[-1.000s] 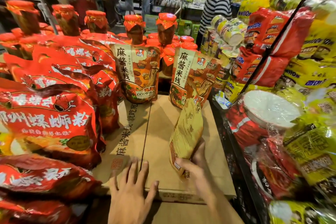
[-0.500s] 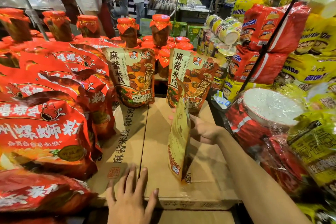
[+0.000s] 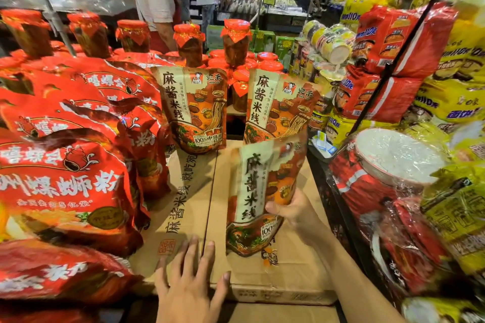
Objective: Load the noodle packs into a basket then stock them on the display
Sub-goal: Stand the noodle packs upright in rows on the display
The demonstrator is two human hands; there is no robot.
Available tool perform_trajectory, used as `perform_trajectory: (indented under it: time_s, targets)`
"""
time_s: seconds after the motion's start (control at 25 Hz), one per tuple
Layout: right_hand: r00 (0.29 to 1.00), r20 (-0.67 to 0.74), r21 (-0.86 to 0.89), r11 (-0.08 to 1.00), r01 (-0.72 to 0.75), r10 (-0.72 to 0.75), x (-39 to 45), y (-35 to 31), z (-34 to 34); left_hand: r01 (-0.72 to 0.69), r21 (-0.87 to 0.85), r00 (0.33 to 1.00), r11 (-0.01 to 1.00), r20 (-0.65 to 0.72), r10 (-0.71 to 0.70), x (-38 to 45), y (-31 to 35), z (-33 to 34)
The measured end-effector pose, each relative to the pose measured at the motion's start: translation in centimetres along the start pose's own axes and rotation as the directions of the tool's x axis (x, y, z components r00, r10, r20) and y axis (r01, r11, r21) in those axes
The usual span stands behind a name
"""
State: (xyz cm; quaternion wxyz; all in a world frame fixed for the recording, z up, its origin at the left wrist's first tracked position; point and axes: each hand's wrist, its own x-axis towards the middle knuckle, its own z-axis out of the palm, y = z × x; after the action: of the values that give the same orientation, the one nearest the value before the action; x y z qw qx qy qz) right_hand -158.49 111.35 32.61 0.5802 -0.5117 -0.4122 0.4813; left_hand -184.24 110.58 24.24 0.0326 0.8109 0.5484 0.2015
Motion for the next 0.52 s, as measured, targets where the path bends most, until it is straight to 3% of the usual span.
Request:
perform_trajectory:
  time_s: [0.32,0.52]
  targets:
    - [0.998,0.061,-0.049,0.998,-0.030,0.033,-3.5,0.0,-1.3,-0.040,0.028,0.999,0.999,-0.026,0.041,0.0,-0.3,0.4]
    - [0.997,-0.067,-0.105,0.994,0.022,-0.029,-1.4,-1.1,0.8,-0.020,0.038,0.996,0.999,-0.090,0.023,-0.1,-0.2,0.6]
